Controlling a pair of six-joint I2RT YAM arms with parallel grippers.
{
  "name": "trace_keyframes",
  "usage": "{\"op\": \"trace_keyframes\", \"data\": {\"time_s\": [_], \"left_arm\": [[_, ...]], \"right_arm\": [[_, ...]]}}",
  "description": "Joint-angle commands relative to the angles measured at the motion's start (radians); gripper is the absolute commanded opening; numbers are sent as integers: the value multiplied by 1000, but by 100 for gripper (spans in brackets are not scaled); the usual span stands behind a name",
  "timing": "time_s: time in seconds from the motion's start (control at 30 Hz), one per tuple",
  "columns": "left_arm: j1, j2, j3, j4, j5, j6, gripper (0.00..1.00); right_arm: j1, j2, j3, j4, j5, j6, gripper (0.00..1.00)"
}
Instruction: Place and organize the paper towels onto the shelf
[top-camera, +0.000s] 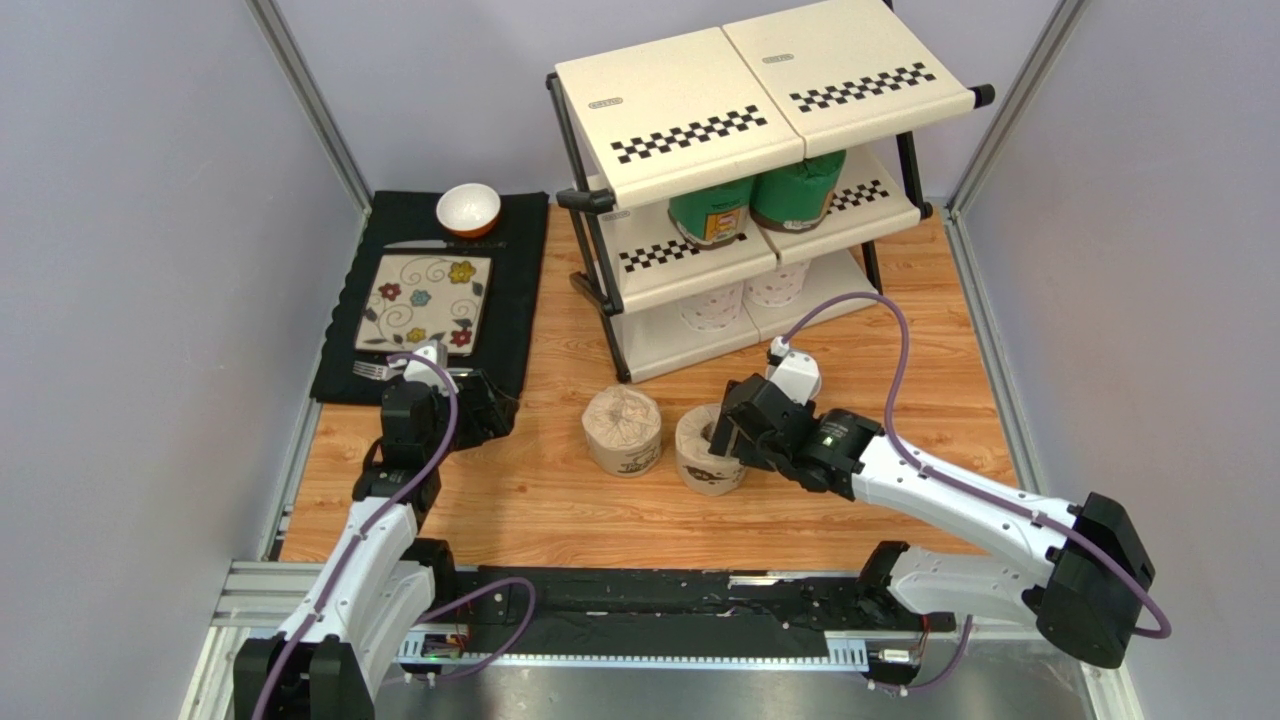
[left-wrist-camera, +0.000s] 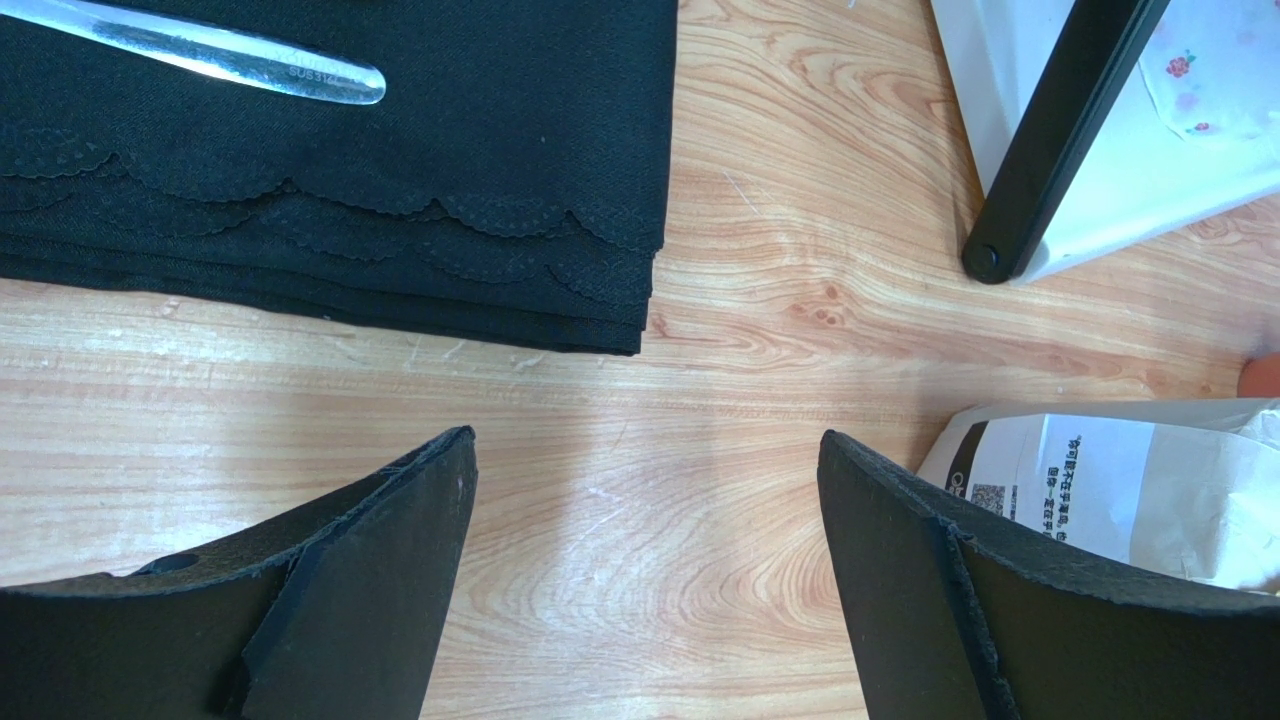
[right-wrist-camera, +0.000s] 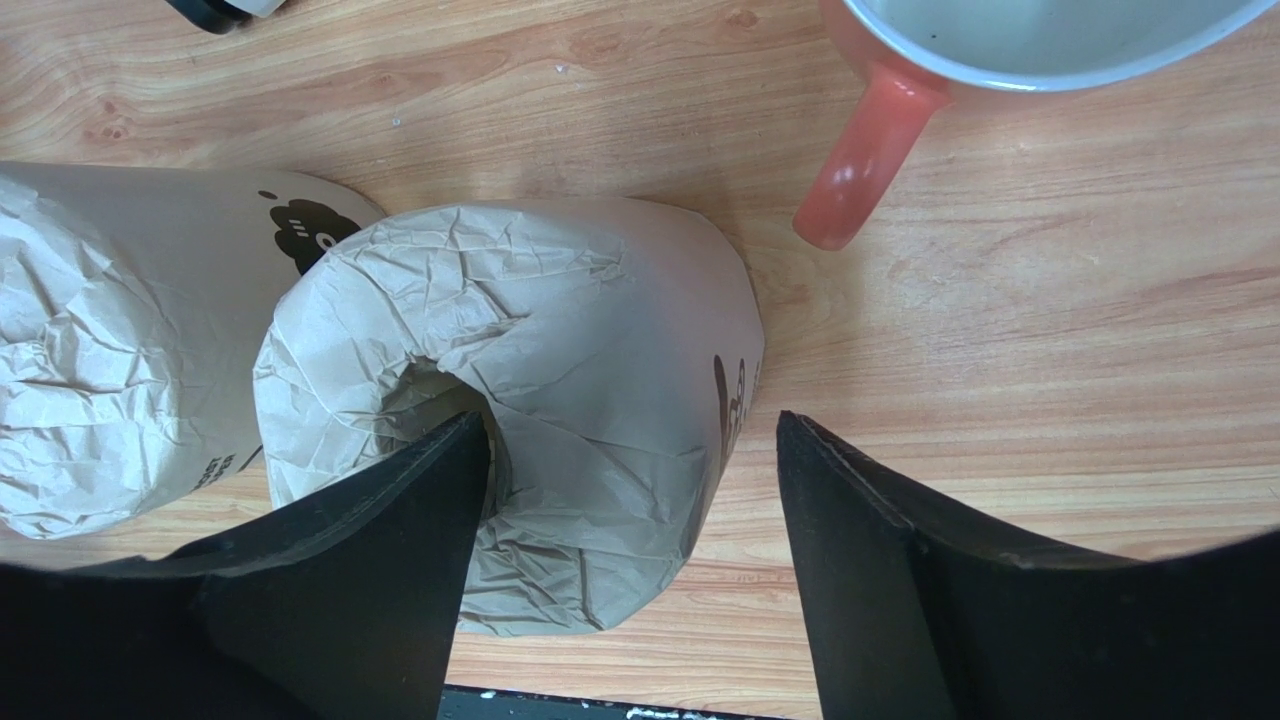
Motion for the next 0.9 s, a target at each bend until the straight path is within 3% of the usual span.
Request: {"op": "trace_keyframes", "data": {"time_s": [0.0, 0.3, 0.43, 0.53, 0.73, 0.87], "left_arm": [[4, -1, -4, 31, 17, -6, 92], [4, 0, -4, 30, 17, -6, 92], [4, -3, -4, 28, 17, -6, 92], [4, -3, -4, 28, 17, -8, 92], [4, -9, -3, 23, 18, -6, 92], [4, -9, -1, 23, 20, -8, 92]], "right_arm": [[3, 13, -18, 48, 16, 13, 72], [3, 36, -37, 87, 12, 15, 65], [3, 13, -43, 90, 12, 18, 46], [3, -46, -49, 85, 19, 1, 39], [3, -231, -35, 49, 21, -62, 38], [3, -354, 79, 38, 50, -165, 39]]}}
